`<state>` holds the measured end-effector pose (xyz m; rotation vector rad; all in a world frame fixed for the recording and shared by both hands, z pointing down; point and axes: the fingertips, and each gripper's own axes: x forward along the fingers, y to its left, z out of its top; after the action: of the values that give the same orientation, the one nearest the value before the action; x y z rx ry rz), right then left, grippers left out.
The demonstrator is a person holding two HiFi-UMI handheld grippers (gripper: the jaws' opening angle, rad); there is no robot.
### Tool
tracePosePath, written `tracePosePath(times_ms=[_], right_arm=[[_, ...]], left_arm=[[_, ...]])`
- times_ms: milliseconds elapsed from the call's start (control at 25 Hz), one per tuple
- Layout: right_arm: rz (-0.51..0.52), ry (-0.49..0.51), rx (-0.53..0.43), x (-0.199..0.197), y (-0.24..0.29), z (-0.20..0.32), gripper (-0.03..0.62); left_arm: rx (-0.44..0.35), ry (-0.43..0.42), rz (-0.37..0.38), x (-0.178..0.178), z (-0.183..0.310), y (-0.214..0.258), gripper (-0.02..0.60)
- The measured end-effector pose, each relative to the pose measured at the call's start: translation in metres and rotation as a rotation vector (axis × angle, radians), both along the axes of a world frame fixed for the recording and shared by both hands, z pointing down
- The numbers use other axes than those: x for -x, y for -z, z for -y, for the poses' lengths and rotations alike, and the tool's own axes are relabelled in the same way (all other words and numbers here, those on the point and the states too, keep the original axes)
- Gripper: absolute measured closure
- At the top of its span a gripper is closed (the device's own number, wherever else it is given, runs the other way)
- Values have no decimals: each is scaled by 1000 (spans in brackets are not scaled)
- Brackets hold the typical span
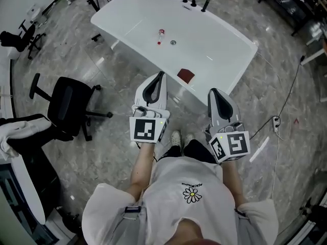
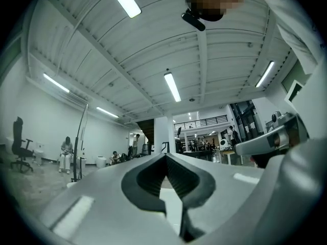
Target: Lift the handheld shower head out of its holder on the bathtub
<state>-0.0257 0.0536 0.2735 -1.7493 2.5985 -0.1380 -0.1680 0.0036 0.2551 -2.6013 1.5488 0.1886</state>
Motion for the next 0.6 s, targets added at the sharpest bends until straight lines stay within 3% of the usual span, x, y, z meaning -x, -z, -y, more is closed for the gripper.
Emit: tracePosePath(times_ms=[320,600], right_arm=[[92,-68,11,-6,-14,73,571],[97,-35,-32,-32,-17,202,571]], left_arm=[[14,23,49,14,57,-6,581],[-8,88,68,5,165,-4,581]])
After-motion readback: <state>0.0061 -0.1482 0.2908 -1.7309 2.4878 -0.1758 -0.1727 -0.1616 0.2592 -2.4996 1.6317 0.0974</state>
